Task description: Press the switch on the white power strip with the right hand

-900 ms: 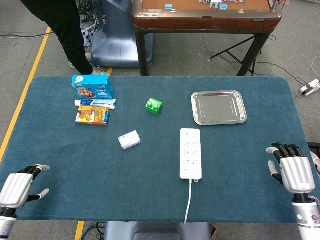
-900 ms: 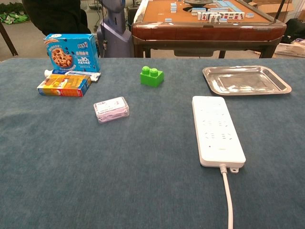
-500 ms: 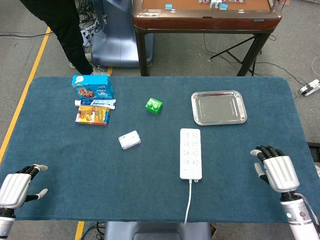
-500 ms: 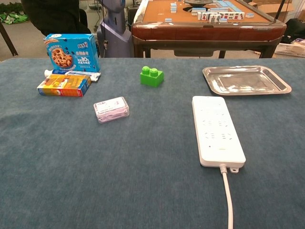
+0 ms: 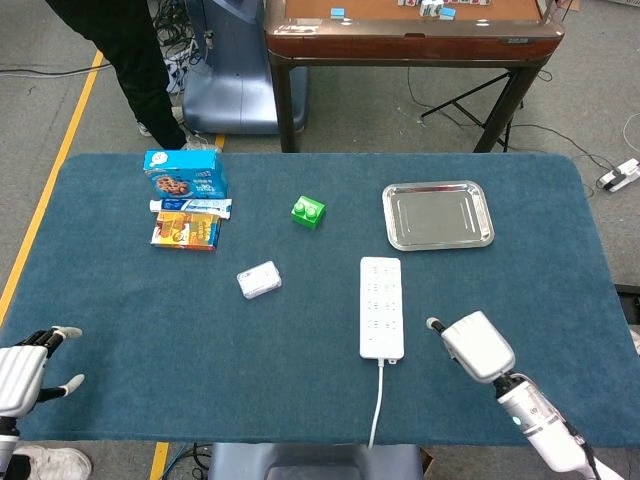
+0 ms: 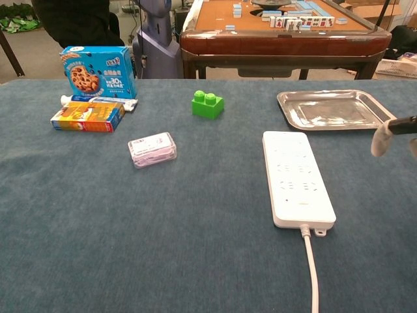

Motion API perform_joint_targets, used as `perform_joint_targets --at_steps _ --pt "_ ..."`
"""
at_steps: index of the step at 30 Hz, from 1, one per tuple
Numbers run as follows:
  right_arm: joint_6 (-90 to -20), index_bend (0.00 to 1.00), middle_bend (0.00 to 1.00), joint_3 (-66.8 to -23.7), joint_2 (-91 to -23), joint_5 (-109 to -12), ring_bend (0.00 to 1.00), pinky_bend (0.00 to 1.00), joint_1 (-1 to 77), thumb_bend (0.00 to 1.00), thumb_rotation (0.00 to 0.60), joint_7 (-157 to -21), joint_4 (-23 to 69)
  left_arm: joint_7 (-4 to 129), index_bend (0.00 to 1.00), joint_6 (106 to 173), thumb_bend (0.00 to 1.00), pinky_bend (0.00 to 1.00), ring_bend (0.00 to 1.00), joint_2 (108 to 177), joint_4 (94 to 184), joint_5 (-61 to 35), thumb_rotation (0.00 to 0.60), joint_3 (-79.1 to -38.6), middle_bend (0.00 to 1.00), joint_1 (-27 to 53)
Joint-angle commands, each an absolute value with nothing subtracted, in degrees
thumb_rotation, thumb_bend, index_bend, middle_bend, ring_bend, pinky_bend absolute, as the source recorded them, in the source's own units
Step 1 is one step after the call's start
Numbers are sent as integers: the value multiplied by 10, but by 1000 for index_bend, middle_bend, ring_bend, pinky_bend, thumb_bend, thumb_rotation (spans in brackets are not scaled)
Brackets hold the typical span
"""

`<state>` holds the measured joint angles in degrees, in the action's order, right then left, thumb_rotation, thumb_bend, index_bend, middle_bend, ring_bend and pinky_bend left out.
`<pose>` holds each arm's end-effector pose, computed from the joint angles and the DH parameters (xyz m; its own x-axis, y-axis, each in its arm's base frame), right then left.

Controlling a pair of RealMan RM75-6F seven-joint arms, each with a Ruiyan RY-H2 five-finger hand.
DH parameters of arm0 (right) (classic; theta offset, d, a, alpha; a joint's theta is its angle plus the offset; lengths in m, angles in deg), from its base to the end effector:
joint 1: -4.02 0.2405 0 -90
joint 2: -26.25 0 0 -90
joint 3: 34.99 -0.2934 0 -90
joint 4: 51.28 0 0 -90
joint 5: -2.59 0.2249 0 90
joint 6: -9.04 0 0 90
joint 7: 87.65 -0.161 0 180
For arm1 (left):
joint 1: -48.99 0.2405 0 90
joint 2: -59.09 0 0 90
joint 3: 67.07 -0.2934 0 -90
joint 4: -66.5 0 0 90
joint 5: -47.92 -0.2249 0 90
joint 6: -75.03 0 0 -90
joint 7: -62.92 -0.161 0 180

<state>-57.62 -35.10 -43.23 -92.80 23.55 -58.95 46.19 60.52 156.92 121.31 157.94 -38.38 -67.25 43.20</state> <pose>-0.2582 -0.2483 0.0592 0.7405 -0.0548 0.6698 -0.6007 -0.5008 0.6232 -0.3610 0.1957 0.1595 0.4803 0.0985 0.8715 0.8768 -0.0301 -0.4799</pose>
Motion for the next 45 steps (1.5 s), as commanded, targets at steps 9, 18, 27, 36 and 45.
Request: perform_joint_targets --at_steps 9,18,27,36,45 --pt "-476 380 1000 -361 -480 -871 1000 1000 295 962 600 -519 469 614 399 1568 98 534 364 1208 1579 -374 600 -669 369 434" --pt "-457 361 1000 -363 -503 -858 1000 1000 316 981 600 -516 452 619 399 1567 99 534 364 1206 1578 -371 600 -668 369 435" --pt "-439 325 1000 -351 -509 -859 1000 1000 334 1000 600 -558 435 619 399 1566 99 534 364 1205 1578 -369 600 -668 369 436" --pt "-436 325 1000 -340 -505 -862 1000 1000 342 1000 600 -574 434 618 399 1566 98 534 364 1205 1578 -369 600 -668 369 437" --pt "-435 325 1000 -337 -510 -856 1000 1000 349 1000 600 -575 429 617 399 1567 98 534 364 1205 1578 -370 600 -668 369 437"
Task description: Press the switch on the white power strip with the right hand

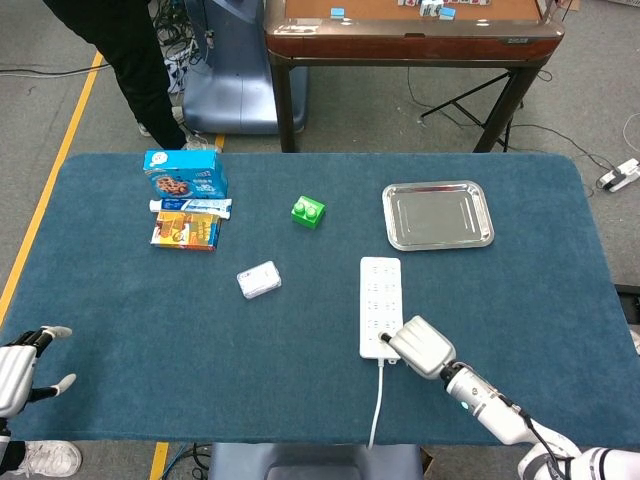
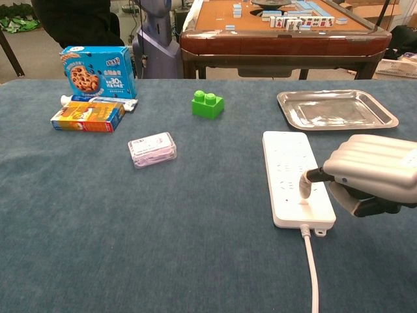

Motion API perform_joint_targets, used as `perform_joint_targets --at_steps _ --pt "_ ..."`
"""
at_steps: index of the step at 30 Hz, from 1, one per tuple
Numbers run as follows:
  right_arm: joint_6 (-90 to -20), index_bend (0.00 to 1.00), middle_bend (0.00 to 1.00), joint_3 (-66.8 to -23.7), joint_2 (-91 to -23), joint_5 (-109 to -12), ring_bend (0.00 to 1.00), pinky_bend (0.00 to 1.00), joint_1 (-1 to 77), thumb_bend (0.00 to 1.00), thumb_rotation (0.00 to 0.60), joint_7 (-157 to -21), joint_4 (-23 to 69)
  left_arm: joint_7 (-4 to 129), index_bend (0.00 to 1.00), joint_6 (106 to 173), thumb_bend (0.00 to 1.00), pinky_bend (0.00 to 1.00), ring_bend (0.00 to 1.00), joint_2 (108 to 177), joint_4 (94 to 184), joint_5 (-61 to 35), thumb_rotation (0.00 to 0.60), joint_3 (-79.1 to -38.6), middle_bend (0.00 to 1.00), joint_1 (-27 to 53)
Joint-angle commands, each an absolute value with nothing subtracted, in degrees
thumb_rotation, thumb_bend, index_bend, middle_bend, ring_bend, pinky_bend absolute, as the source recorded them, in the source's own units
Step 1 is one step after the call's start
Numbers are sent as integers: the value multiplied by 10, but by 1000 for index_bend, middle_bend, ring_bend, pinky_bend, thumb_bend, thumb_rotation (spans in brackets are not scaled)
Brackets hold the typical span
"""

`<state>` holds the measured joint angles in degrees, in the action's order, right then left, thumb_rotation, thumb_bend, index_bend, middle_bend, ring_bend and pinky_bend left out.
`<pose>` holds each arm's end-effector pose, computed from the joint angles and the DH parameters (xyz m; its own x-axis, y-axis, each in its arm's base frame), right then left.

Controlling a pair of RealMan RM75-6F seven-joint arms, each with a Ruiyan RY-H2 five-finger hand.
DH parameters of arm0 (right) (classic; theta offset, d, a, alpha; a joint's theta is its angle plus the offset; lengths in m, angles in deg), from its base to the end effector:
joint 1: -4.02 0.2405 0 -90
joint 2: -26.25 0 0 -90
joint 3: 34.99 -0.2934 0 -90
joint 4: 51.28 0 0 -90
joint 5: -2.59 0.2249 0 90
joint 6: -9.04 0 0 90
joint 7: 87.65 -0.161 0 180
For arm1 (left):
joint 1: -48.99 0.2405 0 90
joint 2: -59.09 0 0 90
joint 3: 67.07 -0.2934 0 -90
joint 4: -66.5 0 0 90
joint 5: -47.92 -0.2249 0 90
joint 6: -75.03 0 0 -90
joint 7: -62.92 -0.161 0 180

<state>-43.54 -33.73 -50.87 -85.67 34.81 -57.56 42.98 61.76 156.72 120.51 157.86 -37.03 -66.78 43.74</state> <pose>-0.2293 -0.2771 -0.0153 0.7831 -0.1811 0.5949 -0.5462 -0.6578 0.5186 -0.3670 0.1943 0.1673 0.4704 0.0981 0.8770 0.8810 0.0045 -0.4731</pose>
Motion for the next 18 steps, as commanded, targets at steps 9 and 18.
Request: perform_joint_targets --at_steps 9,18 --pt "-429 325 1000 -335 -518 -847 1000 1000 357 1000 600 -574 422 620 399 1568 99 534 364 1204 1579 -371 600 -667 369 438" --pt "-423 325 1000 -331 -523 -835 1000 1000 362 1000 600 -573 414 621 399 1569 99 534 364 1203 1579 -371 600 -667 369 439"
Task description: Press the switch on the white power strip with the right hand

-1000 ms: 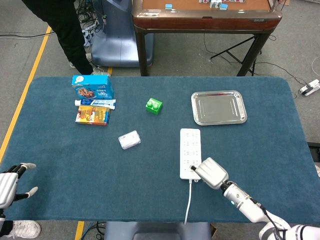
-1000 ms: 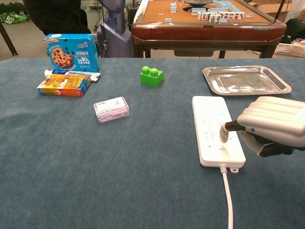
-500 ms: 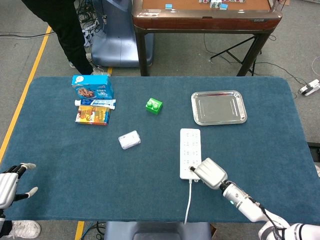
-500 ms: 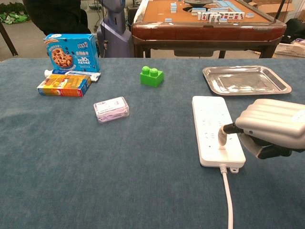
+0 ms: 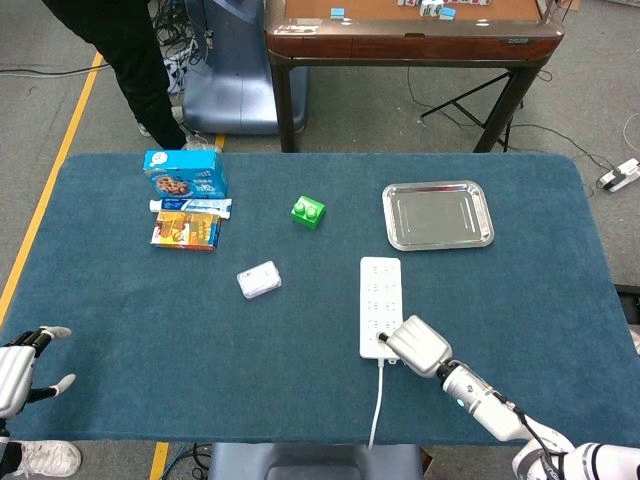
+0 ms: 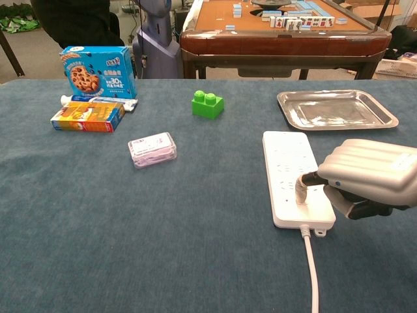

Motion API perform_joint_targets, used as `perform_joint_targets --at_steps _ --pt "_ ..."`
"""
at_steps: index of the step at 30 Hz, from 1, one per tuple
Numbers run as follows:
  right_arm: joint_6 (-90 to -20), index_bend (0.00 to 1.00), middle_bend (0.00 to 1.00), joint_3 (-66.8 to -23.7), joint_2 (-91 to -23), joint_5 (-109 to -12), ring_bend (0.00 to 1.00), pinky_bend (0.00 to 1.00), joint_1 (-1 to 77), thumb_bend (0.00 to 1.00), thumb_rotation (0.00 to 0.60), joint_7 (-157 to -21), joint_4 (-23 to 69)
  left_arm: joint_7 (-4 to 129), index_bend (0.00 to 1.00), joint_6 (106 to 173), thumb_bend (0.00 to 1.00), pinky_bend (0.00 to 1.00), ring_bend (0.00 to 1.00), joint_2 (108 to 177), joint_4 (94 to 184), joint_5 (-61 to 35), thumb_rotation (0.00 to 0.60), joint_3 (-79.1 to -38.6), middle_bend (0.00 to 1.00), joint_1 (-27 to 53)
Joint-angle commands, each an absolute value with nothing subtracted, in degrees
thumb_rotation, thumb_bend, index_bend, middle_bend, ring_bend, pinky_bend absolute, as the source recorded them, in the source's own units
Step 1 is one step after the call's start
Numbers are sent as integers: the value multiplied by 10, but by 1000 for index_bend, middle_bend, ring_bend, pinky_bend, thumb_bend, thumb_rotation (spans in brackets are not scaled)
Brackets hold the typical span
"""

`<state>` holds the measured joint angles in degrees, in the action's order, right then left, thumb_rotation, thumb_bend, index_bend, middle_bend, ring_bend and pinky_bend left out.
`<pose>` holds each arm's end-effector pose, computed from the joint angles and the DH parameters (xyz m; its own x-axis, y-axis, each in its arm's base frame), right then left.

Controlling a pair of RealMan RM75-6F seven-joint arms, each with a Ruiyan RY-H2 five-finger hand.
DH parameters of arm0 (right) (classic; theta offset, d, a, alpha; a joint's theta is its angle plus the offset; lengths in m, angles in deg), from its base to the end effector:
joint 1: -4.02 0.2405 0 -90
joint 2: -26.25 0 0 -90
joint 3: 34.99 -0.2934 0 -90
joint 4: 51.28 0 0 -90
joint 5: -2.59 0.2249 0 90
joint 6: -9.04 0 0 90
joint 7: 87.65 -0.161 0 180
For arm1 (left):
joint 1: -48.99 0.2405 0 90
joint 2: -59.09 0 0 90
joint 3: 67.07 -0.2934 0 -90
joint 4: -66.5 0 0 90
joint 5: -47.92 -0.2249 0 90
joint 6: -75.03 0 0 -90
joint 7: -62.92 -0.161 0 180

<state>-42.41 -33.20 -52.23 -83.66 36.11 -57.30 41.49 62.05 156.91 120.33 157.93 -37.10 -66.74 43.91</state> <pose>-0.2317 -0.2815 -0.0248 0.7907 -0.2020 0.5779 -0.5460 -0.6595 0.5166 -0.3671 0.1935 0.1688 0.4677 0.0953 0.8788 0.8825 0.0065 -0.4703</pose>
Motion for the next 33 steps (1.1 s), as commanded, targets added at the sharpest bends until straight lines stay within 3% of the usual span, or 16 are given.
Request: perform_joint_targets --at_steps 1,8,13,17,20,23,25,30,33 --pt "-422 325 1000 -330 -524 -833 1000 1000 362 1000 600 -573 412 621 399 1569 98 534 364 1203 1580 -371 600 -667 369 439" --pt "-419 325 1000 -328 -528 -826 1000 1000 365 1000 600 -572 404 620 399 1569 99 534 364 1203 1580 -372 600 -668 369 439" --pt "-474 297 940 -326 -504 -867 1000 1000 354 983 600 -584 434 621 399 1569 99 534 364 1203 1579 -371 600 -667 369 439" --pt "-535 257 795 -321 -464 -902 934 1000 331 782 600 -582 469 619 398 1568 98 534 364 1204 1578 -371 600 -667 369 439" --pt "-586 254 648 -318 -432 -909 787 969 302 606 600 -561 494 615 396 1569 99 534 364 1206 1578 -373 600 -668 369 439" --pt "-645 254 503 -319 -410 -906 588 804 265 501 600 -534 507 608 395 1570 99 534 364 1208 1579 -375 600 -669 369 439" --pt "-691 259 422 -323 -405 -904 467 642 237 458 600 -525 502 605 394 1572 99 534 364 1209 1580 -378 600 -669 369 440" --pt "-776 263 346 -333 -408 -888 359 431 180 427 600 -553 473 604 394 1583 99 534 364 1210 1580 -390 600 -671 369 441" --pt "-813 263 344 -341 -416 -876 357 383 153 425 600 -586 448 606 394 1590 99 534 364 1212 1577 -400 600 -671 369 442"
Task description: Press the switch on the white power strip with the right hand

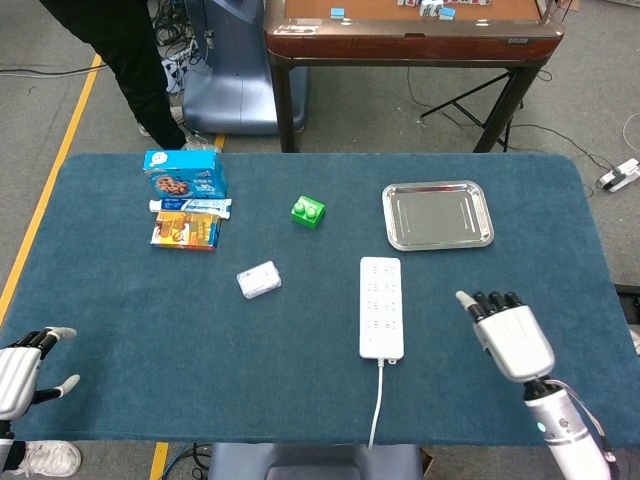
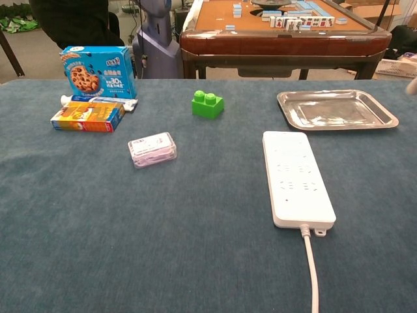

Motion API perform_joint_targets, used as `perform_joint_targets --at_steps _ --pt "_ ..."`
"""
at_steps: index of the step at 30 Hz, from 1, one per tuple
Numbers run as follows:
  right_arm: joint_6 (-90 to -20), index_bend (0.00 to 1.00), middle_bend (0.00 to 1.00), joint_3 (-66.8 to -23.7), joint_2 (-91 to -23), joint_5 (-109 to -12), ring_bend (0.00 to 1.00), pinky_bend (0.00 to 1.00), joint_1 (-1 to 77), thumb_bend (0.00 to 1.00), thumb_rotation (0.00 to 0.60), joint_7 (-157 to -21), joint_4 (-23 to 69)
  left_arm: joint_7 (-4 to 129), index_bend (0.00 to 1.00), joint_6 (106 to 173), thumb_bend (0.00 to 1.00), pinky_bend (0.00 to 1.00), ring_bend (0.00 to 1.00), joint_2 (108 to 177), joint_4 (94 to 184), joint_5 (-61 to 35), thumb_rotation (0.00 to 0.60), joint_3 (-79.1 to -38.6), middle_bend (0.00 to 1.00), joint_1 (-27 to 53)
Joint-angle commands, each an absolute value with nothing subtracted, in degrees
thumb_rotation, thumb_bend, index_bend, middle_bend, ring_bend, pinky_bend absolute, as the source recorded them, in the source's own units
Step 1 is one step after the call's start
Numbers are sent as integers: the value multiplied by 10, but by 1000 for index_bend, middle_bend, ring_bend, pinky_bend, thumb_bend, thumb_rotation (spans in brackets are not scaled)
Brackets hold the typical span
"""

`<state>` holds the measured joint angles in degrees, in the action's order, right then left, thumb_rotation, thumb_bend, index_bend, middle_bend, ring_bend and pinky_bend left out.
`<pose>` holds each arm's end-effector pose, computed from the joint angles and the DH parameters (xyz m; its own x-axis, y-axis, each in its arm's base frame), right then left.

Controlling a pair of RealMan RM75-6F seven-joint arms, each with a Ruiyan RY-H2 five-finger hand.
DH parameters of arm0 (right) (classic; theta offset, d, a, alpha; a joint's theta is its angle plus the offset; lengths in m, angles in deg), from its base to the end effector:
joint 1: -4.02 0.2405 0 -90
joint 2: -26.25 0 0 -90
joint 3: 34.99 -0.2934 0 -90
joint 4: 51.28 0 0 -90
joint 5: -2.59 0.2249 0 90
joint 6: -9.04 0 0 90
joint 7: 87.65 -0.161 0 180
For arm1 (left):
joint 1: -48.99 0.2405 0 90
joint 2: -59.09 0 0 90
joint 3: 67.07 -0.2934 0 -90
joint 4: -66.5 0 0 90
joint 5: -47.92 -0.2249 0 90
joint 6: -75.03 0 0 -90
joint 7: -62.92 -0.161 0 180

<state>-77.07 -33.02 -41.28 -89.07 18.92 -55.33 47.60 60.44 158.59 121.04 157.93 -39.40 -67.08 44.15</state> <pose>-0.2740 -0.2307 0.1174 0.7131 0.1139 0.6917 -0.6531 -0.2507 0.7146 -0.3597 0.1908 0.1646 0.4867 0.0733 0.8705 0.8735 -0.0320 -0.4857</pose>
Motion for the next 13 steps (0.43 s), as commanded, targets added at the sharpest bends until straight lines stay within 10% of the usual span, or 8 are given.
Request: perform_joint_targets --at_steps 1,13 --pt "-822 263 344 -343 -419 -872 357 382 146 425 600 -597 440 607 394 1592 99 534 364 1213 1576 -403 600 -672 369 442" --pt "-857 267 340 -367 -411 -849 357 381 101 425 600 -743 384 603 397 1575 99 534 364 1225 1564 -417 600 -678 369 430"
